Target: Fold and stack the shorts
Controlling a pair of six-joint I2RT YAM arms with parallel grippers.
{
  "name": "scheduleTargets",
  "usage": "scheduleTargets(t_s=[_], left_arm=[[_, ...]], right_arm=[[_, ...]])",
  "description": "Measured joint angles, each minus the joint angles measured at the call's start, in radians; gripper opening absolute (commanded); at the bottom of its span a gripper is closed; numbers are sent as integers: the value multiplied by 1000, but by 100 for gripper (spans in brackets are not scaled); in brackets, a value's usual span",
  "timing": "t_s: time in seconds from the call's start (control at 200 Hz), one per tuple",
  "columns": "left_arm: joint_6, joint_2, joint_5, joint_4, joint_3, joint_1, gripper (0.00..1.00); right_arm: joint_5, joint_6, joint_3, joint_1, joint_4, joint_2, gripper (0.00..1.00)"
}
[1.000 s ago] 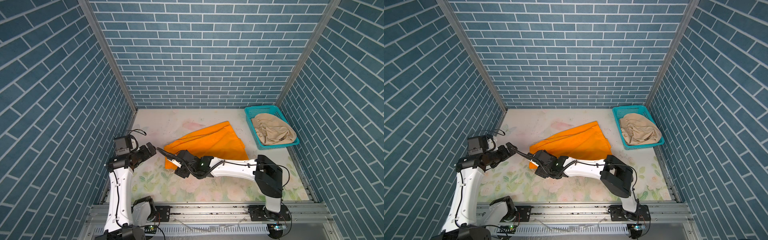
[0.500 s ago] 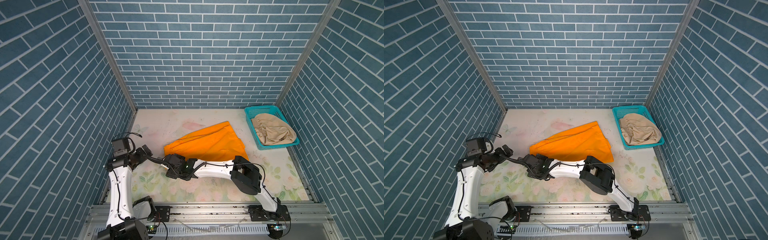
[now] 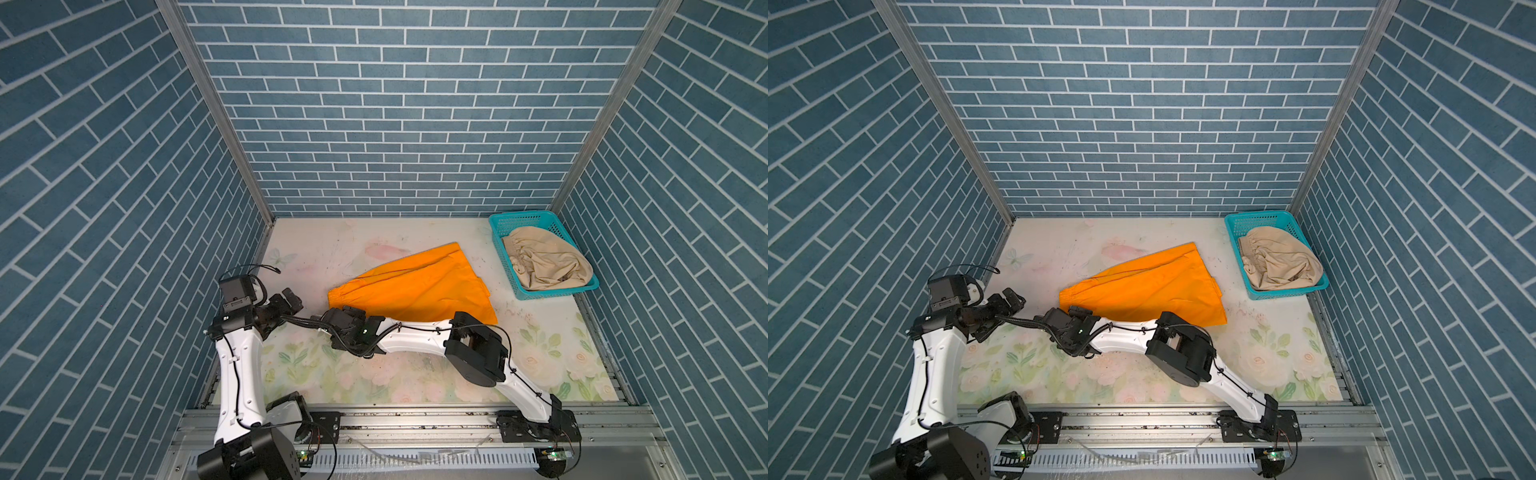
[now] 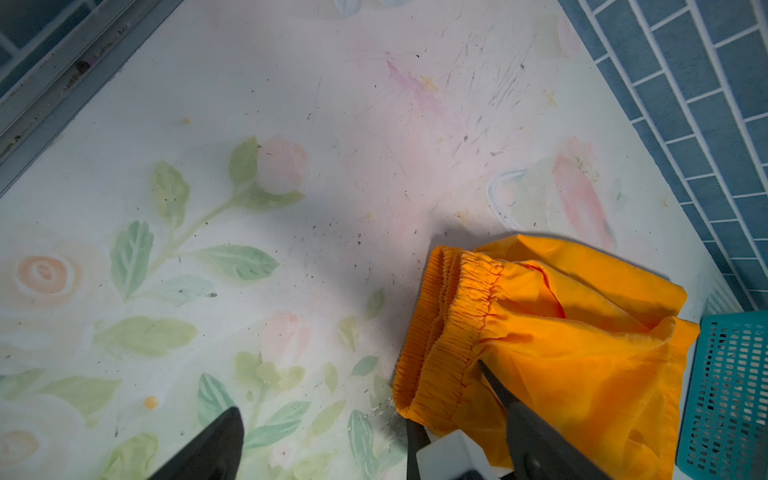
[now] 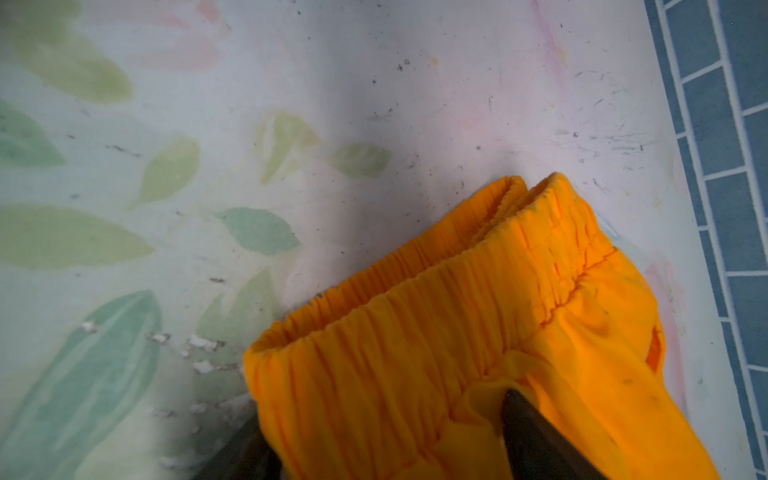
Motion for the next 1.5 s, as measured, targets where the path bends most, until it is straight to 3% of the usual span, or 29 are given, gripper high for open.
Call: scheduleTargets(t_s=[0.18,0.275,0.37,0.64,0.9,1.5], left_arm=[[1,4,14,6,0,3,100],[0,16,24,6,0,6,100],[-3,23,43,7,0,7,100],[-91,64,204,123,-135,2,100],[-191,165,309,293,-234,-78,100],[-343,378,323,667,-269,-302,100]], right_arm=[[-90,32,-22,-24,16,-2,31],[-174,85,-87,-50,74,-33,26],[-268,152,-164,-82,132,-82,0],[-398,279,-414,-139,352,-211,0],[-444,329,-493,-135,491,-227,0],[-456,349,-527,-127,573,-232,0]])
